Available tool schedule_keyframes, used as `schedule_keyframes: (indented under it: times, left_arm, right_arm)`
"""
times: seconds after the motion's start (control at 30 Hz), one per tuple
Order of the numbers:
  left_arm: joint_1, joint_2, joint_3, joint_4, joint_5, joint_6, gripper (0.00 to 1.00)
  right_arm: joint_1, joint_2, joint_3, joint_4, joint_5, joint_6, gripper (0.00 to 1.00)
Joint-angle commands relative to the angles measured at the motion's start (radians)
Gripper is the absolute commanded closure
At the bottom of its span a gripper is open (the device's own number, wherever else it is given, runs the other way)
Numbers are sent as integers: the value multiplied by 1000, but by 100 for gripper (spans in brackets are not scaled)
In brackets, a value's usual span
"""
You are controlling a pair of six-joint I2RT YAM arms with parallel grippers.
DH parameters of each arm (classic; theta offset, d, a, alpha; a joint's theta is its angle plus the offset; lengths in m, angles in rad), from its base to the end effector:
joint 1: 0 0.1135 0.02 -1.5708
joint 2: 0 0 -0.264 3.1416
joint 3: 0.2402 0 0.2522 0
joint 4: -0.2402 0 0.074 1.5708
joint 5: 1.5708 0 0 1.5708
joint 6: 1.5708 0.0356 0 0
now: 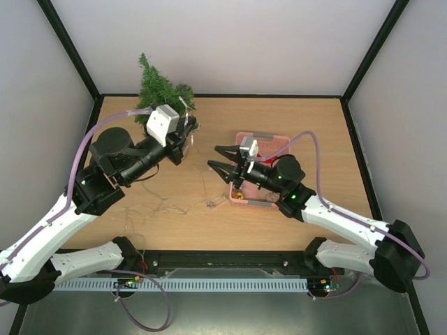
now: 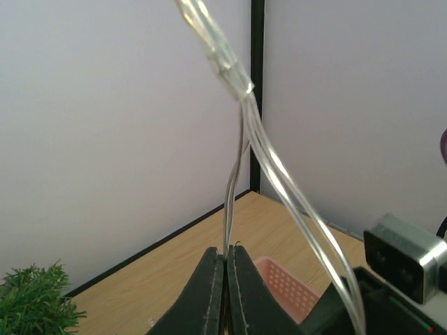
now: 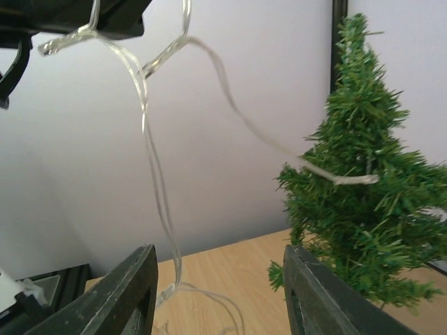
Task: Decorate the small christmas tree
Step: Wrap the decoration item around the Christmas tree.
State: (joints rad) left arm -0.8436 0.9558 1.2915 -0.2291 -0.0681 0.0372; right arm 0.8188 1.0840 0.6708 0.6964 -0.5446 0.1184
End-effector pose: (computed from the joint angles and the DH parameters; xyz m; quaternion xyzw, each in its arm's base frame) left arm 0.1269 -0.1389 0.4781 0.2619 0.6151 -0.2707 0.6927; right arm 0.1540 0.1917 0.3326 -0.4004 0.4692 0.4920 0.6144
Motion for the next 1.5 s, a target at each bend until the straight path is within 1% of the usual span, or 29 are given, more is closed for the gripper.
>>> schedule_keyframes:
  times: [0.0, 0.17, 0.23, 0.37, 0.43, 0.57, 0.7, 0.97, 1.23, 1.37, 1.47]
  left_arm:
    - [1, -9, 25, 16, 1, -3, 98]
    - [0, -9, 30, 17, -2, 2, 98]
    - [0, -12, 31, 16, -8, 6, 98]
    - [1, -20, 25, 16, -29, 12, 98]
    - [1, -24, 22, 13, -38, 15, 98]
    - [0, -34, 22, -1, -51, 19, 98]
    - [1, -43, 14, -8, -62, 22, 98]
    - [0, -59, 15, 3, -49, -10, 98]
    - [1, -64, 14, -1, -55, -20, 98]
    - [1, -71, 7, -3, -59, -25, 98]
    - [0, -74, -13, 13, -96, -21, 98]
  right_arm:
    - [20, 41, -41, 219, -28, -15, 51]
    - [25, 96, -57, 274, -34, -25, 44]
    - [24, 108, -70, 296, -51, -39, 43]
    - [26, 113, -89, 337, -99, -62, 37]
    - [26, 109, -95, 355, -114, -59, 35]
    - [28, 90, -95, 313, -139, -72, 32]
    - [29, 67, -109, 266, -96, -119, 30]
    - [33, 115, -63, 250, -89, -134, 37]
    - [64, 199, 8, 226, -68, -163, 39]
    - [66, 216, 10, 252, -3, -161, 51]
    - [67, 221, 5, 272, 29, -166, 51]
